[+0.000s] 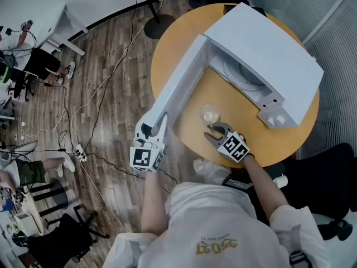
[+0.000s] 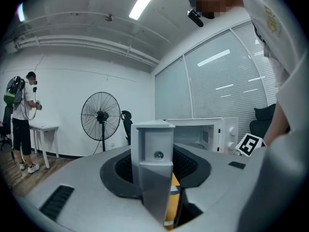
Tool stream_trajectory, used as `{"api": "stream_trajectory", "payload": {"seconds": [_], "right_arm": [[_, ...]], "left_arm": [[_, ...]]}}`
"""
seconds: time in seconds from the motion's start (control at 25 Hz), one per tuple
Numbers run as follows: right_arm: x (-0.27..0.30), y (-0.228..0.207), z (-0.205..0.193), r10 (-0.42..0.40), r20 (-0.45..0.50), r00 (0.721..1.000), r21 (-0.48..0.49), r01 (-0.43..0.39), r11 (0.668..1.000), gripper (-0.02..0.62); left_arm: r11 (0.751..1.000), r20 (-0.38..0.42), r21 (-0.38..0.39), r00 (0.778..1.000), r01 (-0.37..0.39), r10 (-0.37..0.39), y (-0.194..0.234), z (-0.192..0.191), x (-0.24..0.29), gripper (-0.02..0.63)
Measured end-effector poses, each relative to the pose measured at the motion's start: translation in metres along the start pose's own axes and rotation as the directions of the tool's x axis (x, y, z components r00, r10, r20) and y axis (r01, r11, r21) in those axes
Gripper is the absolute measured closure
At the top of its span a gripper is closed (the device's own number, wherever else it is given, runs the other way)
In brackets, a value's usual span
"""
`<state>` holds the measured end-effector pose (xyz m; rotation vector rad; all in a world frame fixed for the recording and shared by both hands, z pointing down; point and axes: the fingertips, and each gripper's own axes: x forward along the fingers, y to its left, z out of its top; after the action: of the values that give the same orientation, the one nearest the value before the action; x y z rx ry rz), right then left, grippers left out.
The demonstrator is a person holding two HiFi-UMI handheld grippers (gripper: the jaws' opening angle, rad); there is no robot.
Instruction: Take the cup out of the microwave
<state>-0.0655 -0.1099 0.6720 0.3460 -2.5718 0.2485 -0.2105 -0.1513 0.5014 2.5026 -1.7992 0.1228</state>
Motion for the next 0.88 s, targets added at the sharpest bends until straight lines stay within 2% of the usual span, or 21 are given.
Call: {"api": "stream_trajectory", "payload": {"seconds": [0.44,0.68,0.88], "right_arm": [[-0.021,-0.010,-0.002,-0.063,0.020,0.998,0.065,0.062,0.996,0.483],[-0.045,-0.016,0.018,-0.118,0.097,0.988,0.119,0.106,0.987,0.479],[-0.070,-0.027,0.045,-0.214,0.187,0.959,0.204,0.175,0.963,0.483]], "left_arm": [[1.000,0.007,-0.012,1.000,-0.002,0.003,-0.001,-0.002,-0.001,0.430],[1.000,0.007,-0.022,1.000,-0.003,0.003,-0.005,-0.003,0.000,0.430],[1.000,0.002,-0.026,1.000,-0.006,0.006,-0.006,-0.002,-0.001,0.430]]}}
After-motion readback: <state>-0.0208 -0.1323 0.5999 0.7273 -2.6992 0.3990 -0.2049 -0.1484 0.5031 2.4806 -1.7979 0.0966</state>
